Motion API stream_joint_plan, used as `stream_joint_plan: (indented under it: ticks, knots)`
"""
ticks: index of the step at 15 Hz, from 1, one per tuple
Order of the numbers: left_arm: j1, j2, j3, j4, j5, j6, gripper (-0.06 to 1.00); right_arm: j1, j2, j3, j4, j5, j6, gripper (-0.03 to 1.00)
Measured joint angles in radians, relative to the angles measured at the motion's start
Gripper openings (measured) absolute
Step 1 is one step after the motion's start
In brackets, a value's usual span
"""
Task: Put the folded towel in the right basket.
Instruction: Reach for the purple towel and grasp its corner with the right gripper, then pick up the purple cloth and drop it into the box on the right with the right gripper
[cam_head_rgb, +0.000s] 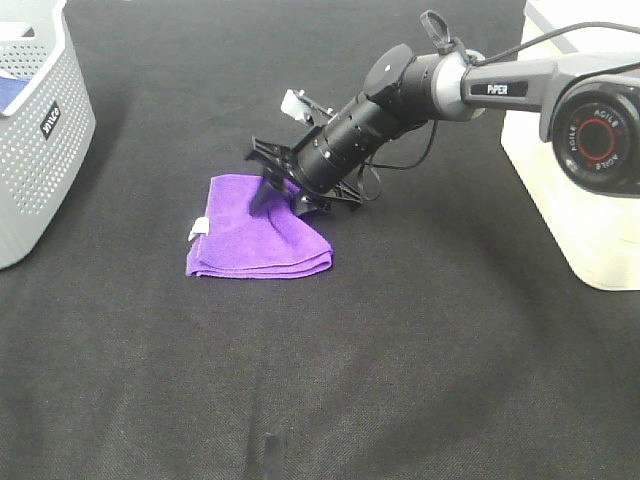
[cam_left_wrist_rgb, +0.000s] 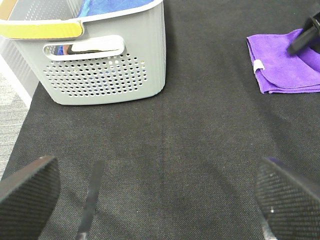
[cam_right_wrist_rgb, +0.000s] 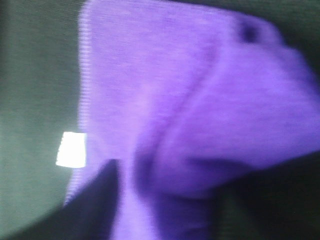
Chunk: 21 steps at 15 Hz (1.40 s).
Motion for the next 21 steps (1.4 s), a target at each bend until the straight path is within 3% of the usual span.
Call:
stream_joint_plan:
  ticks: [2, 3, 6, 9, 12, 17, 21]
  knots:
    - [0.0, 0.0, 0.0, 0.0, 0.0, 0.0, 0.99, 0.002, 0.001, -0.022, -0.061, 0.009, 0.0, 0.09]
    - [0.0, 0.0, 0.0, 0.0, 0.0, 0.0, 0.99, 0.004, 0.001, -0.048, -0.095, 0.032, 0.0, 0.06]
    - [0.0, 0.0, 0.0, 0.009, 0.0, 0.0, 0.99, -0.002, -0.025, -0.188, -0.156, 0.186, 0.002, 0.06]
    - [0.0, 0.0, 0.0, 0.018, 0.0, 0.0, 0.99, -0.073, -0.11, -0.43, -0.157, 0.366, 0.027, 0.06]
    - [0.0, 0.0, 0.0, 0.018, 0.0, 0.0, 0.99, -0.26, -0.212, -0.557, -0.235, 0.378, 0.089, 0.06]
    - [0.0, 0.0, 0.0, 0.018, 0.0, 0.0, 0.99, -0.592, -0.37, -0.564, -0.383, 0.384, 0.104, 0.06]
    - [0.0, 0.0, 0.0, 0.018, 0.0, 0.0, 0.99, -0.687, -0.371, -0.564, -0.502, 0.393, 0.093, 0.06]
